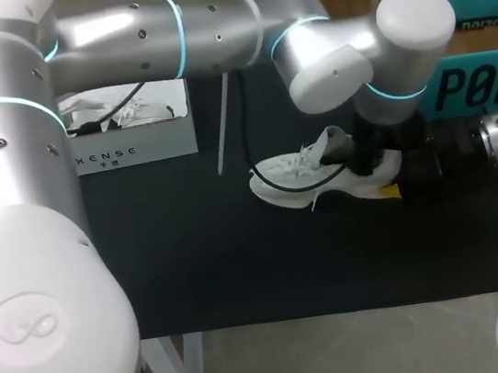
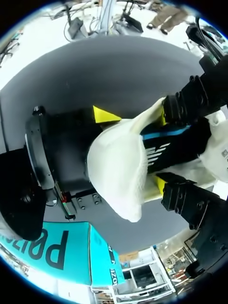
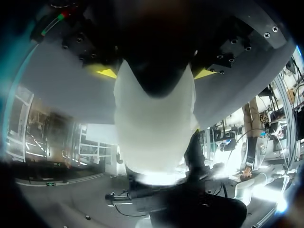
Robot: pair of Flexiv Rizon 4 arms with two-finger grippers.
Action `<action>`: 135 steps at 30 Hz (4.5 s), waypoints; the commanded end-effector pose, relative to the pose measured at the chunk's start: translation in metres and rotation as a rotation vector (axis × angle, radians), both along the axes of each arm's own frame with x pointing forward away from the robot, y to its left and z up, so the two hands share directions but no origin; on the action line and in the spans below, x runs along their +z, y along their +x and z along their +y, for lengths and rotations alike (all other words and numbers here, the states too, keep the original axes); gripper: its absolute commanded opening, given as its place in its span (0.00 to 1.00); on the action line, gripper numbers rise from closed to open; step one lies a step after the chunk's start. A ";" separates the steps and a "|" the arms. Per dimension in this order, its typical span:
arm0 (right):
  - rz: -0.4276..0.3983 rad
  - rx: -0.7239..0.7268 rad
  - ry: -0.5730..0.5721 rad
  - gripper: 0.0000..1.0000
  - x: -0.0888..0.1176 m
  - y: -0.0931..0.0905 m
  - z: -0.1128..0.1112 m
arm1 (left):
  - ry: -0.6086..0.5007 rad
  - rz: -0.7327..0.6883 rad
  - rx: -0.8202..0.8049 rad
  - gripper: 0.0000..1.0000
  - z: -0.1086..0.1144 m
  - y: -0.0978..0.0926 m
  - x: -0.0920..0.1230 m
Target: Take the shoe out of the shoebox, open the shoe tongue, remove and reinsert the insole, then place the shoe into the shoebox
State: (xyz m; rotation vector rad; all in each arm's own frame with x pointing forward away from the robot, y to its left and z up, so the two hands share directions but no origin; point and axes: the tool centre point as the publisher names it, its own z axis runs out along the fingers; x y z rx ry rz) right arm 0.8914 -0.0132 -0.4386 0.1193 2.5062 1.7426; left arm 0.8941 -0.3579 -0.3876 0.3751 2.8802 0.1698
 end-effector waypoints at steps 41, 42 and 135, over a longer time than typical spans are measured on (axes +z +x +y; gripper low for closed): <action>0.003 0.000 -0.002 0.00 -0.007 0.002 0.003 | -0.164 -0.122 -0.047 0.00 -0.005 -0.028 0.090; 0.003 0.000 -0.002 0.00 -0.007 0.002 0.003 | -0.165 -0.122 -0.047 0.00 -0.005 -0.028 0.090; 0.003 0.000 -0.002 0.00 -0.007 0.002 0.003 | -1.316 0.623 -0.552 0.00 0.005 -0.030 0.321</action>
